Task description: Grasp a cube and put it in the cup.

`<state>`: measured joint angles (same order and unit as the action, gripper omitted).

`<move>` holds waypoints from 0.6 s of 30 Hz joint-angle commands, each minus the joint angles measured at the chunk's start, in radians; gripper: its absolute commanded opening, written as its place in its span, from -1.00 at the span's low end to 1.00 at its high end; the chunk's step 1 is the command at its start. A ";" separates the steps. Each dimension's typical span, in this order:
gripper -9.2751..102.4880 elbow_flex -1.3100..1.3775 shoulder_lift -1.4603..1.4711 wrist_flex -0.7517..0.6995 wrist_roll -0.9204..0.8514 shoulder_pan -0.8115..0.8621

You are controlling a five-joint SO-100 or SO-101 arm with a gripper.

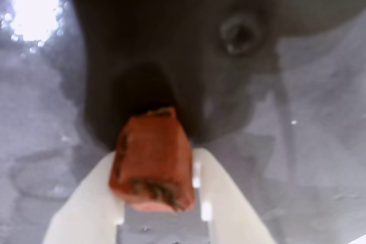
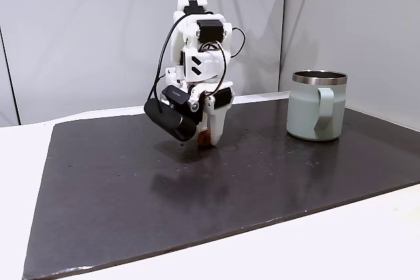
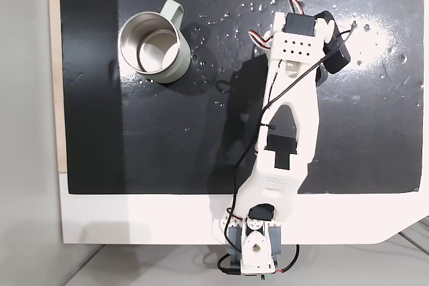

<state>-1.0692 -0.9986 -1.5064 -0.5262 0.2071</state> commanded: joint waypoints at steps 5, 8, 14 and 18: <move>-0.79 0.069 -0.028 -0.014 0.000 0.012; -0.79 0.069 -0.092 -0.040 0.009 0.011; -0.80 0.141 -0.239 -0.137 0.041 0.011; -0.81 0.235 -0.301 -0.239 0.061 0.021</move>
<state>-0.9265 -1.1873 -1.6997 -0.4801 0.2102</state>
